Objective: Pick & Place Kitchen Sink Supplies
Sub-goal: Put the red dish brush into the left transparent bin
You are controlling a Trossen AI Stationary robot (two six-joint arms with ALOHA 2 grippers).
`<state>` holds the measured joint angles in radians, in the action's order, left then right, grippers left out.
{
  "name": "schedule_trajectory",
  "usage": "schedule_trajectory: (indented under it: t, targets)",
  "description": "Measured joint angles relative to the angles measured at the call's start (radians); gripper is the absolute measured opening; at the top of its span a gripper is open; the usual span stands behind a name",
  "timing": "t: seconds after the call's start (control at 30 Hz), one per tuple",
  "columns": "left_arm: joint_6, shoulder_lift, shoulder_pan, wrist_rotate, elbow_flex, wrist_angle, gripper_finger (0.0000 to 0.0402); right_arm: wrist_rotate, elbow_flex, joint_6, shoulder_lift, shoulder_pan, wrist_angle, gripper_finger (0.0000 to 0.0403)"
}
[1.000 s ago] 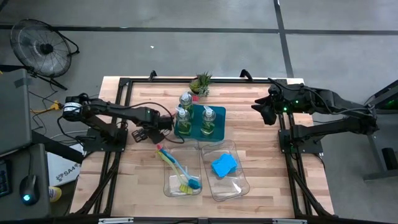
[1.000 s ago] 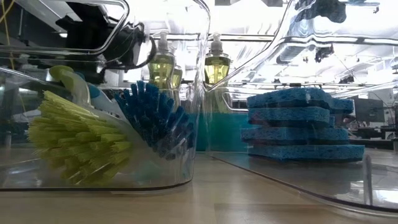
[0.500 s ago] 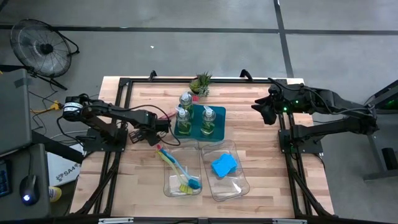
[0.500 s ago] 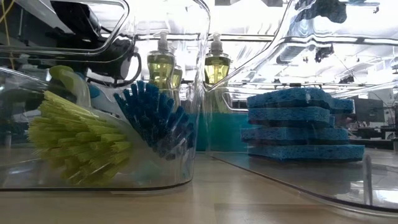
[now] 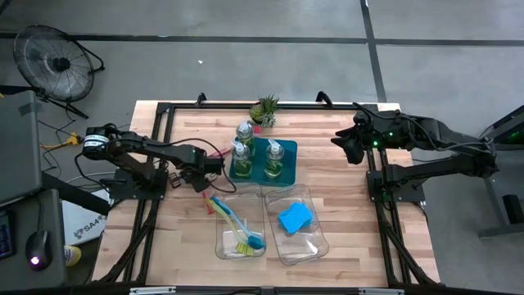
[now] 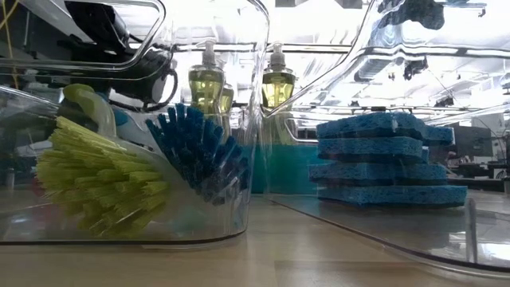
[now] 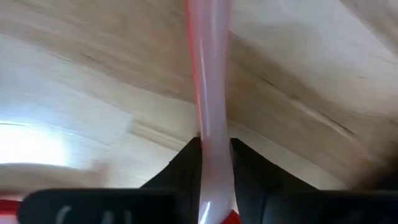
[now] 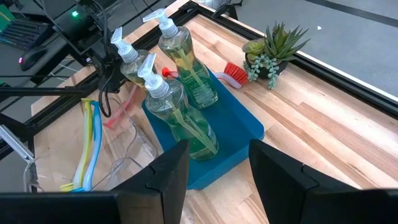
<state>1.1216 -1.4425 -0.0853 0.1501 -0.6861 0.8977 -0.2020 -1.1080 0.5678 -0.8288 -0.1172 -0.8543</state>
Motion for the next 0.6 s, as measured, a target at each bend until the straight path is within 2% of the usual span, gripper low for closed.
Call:
schedule_trajectory:
  t: [0.43,0.6]
  targets:
    - [-0.027,0.001,0.0,-0.001,-0.001,0.161,0.0056,-0.012,0.0,-0.019,0.0,0.0,0.0,0.0162]
    - [-0.035,0.002,0.0,0.036,-0.024,0.247,0.0056,-0.012,0.0,-0.024,0.0,0.0,0.0,0.0162]
